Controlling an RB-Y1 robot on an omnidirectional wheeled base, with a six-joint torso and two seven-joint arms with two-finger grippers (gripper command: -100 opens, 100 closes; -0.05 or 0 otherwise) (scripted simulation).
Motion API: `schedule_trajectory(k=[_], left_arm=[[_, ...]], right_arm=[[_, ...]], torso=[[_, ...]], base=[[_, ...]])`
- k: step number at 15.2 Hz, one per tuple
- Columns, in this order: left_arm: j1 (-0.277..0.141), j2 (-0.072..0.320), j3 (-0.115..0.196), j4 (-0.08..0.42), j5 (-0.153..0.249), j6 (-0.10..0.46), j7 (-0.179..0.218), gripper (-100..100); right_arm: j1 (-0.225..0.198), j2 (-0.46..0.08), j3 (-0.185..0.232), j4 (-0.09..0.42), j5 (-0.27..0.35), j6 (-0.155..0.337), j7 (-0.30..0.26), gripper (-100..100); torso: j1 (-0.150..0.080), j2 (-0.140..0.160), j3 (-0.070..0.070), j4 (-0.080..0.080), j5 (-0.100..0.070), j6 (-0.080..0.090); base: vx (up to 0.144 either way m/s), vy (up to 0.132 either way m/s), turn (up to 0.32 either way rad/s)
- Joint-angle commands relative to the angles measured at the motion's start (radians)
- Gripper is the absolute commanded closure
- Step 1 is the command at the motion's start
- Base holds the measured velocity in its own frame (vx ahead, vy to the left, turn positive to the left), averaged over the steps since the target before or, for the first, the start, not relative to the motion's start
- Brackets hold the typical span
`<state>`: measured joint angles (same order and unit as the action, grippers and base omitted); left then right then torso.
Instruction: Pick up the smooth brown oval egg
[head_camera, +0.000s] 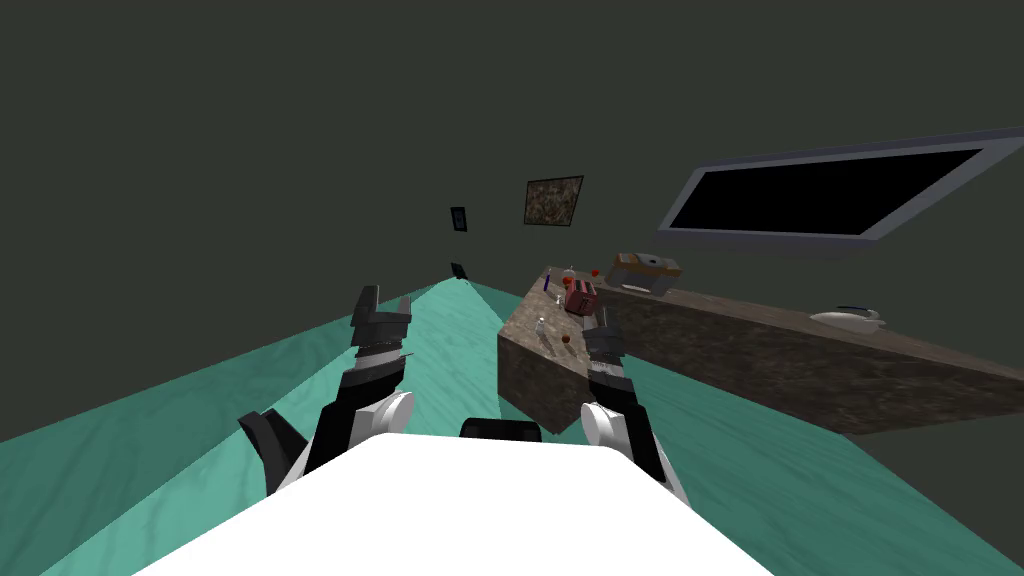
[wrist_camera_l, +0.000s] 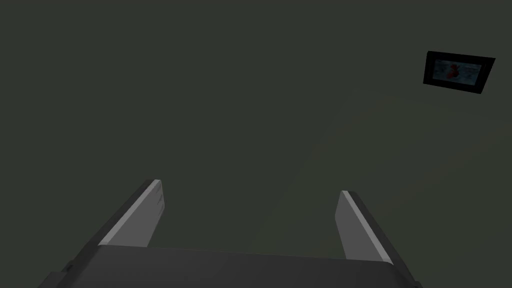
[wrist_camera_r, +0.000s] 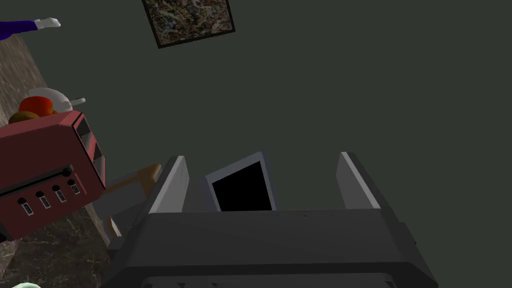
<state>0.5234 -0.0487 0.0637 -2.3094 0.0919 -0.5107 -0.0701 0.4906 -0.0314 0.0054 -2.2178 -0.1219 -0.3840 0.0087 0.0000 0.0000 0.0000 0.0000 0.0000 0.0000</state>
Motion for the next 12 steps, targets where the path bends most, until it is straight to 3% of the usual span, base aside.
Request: schedule_trajectory(k=[1,6,12], left_arm=[[0.0,0.0,0.0,0.0,0.0,0.0,0.0,0],[0.0,0.0,0.0,0.0,0.0,0.0,0.0,0],[0.0,0.0,0.0,0.0,0.0,0.0,0.0,0]], right_arm=[[0.003,-0.047,-0.006,0.009,0.01,0.002,0.009,-100],[0.011,-0.116,-0.02,0.031,0.036,0.009,0.033,-100],[0.034,-0.248,-0.059,0.091,0.105,0.025,0.096,-100]], torso=[[0.0,0.0,0.0,0.0,0.0,0.0],[0.001,-0.001,0.0,0.0,0.0,0.0],[0.001,-0.001,-0.001,0.0,0.0,0.0]], base=[[0.003,0.007,0.03],[0.011,0.016,0.053],[0.018,0.027,0.08]])
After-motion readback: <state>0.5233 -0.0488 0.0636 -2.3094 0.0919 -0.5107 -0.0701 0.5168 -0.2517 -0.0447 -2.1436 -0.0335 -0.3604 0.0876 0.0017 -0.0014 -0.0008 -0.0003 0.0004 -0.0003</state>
